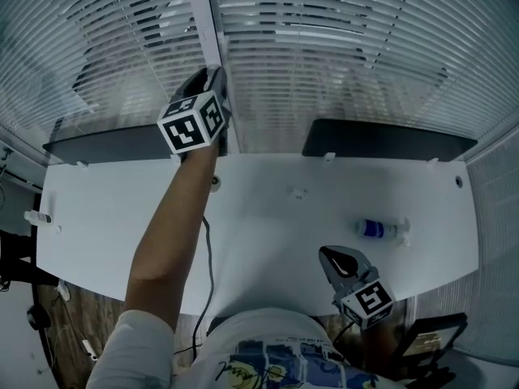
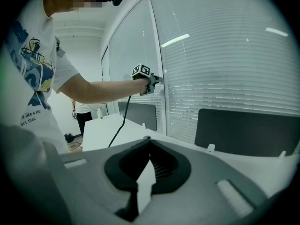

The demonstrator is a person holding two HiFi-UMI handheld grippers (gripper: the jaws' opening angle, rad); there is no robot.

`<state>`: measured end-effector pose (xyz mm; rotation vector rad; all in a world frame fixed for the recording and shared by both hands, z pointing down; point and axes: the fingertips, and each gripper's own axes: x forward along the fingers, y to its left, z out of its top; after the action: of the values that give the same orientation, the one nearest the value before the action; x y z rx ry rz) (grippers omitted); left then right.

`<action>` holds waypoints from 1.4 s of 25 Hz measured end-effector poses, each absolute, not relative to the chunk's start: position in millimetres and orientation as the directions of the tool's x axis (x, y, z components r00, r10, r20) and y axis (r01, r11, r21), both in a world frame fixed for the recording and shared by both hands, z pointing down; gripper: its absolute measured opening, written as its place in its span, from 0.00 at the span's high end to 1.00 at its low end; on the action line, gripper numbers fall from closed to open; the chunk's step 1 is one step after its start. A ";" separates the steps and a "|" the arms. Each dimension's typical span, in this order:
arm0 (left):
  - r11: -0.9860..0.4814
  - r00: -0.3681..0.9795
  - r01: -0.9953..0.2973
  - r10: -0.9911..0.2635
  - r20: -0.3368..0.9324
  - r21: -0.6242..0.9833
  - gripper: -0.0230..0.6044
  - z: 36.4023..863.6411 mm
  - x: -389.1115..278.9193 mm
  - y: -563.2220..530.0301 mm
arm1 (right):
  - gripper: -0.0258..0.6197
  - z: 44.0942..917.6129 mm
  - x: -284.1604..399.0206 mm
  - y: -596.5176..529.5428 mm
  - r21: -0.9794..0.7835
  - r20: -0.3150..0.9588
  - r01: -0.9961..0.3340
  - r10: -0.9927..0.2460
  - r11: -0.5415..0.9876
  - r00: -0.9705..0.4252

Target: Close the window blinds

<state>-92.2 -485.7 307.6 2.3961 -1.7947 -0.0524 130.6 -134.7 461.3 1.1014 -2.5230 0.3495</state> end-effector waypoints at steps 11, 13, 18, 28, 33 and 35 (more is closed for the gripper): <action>-0.264 0.260 -0.621 -0.958 0.124 -0.738 0.66 312.0 -76.4 -474.3 | 0.96 460.7 134.1 -135.6 -0.078 0.404 -0.748 -0.665 0.660 -0.629; -0.249 0.253 -0.496 -0.958 0.136 -0.832 0.66 313.6 -74.8 -476.1 | 0.96 460.7 135.1 -136.0 -0.077 0.405 -0.749 -0.666 0.658 -0.626; -0.213 0.220 -0.177 -0.960 0.173 -0.961 0.69 324.5 -70.2 -486.0 | 0.96 462.0 134.4 -135.6 -0.085 0.413 -0.751 -0.663 0.654 -0.624; -0.167 0.196 -0.204 -0.972 0.126 -0.965 0.76 323.7 -69.8 -491.9 | 0.96 459.4 136.9 -138.4 -0.067 0.418 -0.758 -0.671 0.649 -0.612; -0.194 0.183 -0.488 -0.976 0.118 -0.851 0.76 318.9 -72.9 -492.1 | 0.96 459.1 135.8 -138.1 -0.068 0.417 -0.756 -0.669 0.652 -0.615; -0.206 0.182 -0.612 -0.976 0.117 -0.764 0.76 317.0 -74.6 -491.7 | 0.96 459.4 135.2 -138.2 -0.069 0.416 -0.754 -0.668 0.653 -0.616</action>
<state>-74.6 -491.7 317.0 2.7769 -2.1802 1.2176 135.2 -138.2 459.4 1.1277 -2.5177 0.3376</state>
